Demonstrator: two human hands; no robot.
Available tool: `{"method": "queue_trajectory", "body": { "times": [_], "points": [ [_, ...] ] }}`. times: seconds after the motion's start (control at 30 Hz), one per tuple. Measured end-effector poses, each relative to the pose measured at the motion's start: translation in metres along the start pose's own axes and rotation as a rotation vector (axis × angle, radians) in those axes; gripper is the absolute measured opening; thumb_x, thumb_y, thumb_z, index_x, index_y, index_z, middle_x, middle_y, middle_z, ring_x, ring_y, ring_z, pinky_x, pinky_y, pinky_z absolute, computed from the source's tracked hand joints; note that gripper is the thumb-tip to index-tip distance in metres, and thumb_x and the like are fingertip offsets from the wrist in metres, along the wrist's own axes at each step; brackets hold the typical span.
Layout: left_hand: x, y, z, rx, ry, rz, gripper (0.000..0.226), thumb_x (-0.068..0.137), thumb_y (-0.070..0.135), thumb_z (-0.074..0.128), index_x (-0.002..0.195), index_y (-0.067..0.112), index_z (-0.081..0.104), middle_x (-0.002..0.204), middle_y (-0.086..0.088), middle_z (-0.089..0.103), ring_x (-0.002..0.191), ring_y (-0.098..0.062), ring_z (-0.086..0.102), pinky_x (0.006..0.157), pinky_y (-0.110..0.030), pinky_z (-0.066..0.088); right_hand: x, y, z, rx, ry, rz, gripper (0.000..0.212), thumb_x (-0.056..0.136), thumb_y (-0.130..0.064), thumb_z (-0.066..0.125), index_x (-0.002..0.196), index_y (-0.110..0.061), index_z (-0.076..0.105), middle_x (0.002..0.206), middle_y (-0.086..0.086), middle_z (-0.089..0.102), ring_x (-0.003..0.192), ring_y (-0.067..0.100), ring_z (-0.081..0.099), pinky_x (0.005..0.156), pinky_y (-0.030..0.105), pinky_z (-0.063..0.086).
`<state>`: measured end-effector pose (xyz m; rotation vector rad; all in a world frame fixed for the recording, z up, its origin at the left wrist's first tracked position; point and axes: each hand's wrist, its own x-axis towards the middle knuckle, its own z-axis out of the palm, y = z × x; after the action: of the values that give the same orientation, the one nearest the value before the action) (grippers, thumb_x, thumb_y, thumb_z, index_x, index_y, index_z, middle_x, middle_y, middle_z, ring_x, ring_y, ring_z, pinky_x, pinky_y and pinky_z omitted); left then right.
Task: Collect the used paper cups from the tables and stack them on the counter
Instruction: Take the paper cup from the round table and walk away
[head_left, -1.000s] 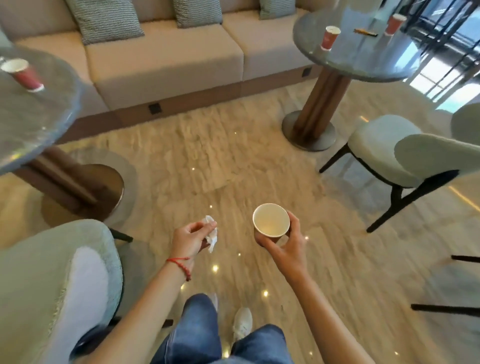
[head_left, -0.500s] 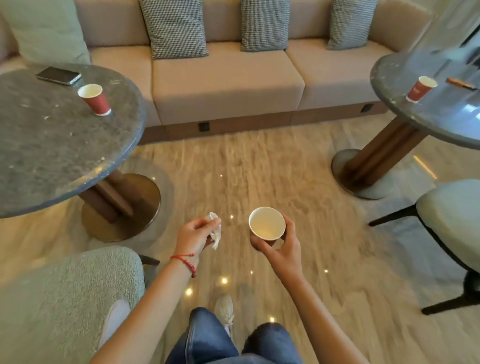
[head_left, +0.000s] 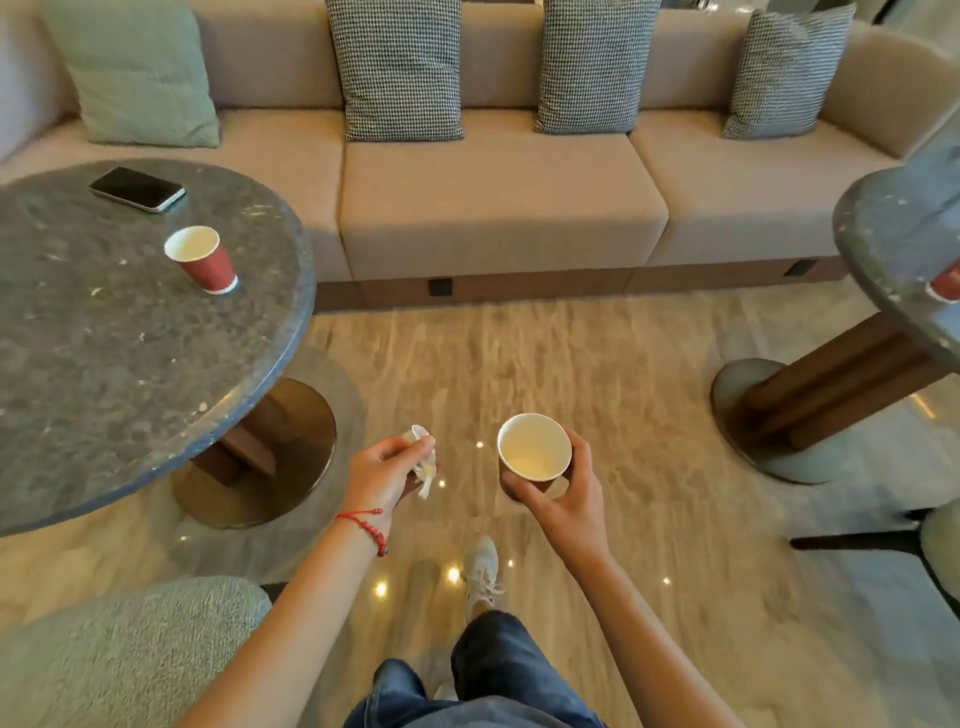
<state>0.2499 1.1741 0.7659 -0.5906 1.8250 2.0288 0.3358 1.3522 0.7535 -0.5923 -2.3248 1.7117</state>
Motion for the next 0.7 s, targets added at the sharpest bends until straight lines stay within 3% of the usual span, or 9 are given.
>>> {"method": "queue_trajectory", "body": {
  "times": [0.27, 0.43, 0.7],
  "points": [
    [0.102, 0.066, 0.054, -0.001, 0.06, 0.002, 0.013, 0.08, 0.005, 0.068, 0.068, 0.004, 0.065, 0.048, 0.005, 0.064, 0.045, -0.003, 0.06, 0.045, -0.014, 0.047, 0.148, -0.025, 0.006, -0.005, -0.032, -0.043, 0.062, 0.063, -0.036, 0.083, 0.108, -0.05, 0.042, 0.107, -0.02, 0.057, 0.097, -0.01, 0.053, 0.073, 0.003, 0.042],
    [0.155, 0.096, 0.069, -0.02, 0.118, -0.012, 0.011, 0.079, 0.008, 0.069, 0.068, 0.008, 0.067, 0.06, -0.002, 0.065, 0.056, -0.012, 0.062, 0.052, -0.018, 0.049, 0.219, -0.038, 0.015, -0.007, -0.096, -0.049, 0.061, 0.066, -0.033, 0.084, 0.108, -0.05, 0.043, 0.107, -0.022, 0.057, 0.098, -0.008, 0.054, 0.073, 0.004, 0.042],
    [0.258, 0.149, 0.078, -0.1, 0.163, -0.029, 0.01, 0.079, 0.006, 0.069, 0.069, 0.009, 0.066, 0.055, 0.002, 0.067, 0.05, -0.005, 0.064, 0.046, -0.015, 0.048, 0.337, -0.056, 0.06, -0.023, -0.151, -0.063, 0.061, 0.067, -0.031, 0.084, 0.106, -0.051, 0.042, 0.105, -0.02, 0.057, 0.097, -0.013, 0.051, 0.074, 0.001, 0.04]
  ]
}}
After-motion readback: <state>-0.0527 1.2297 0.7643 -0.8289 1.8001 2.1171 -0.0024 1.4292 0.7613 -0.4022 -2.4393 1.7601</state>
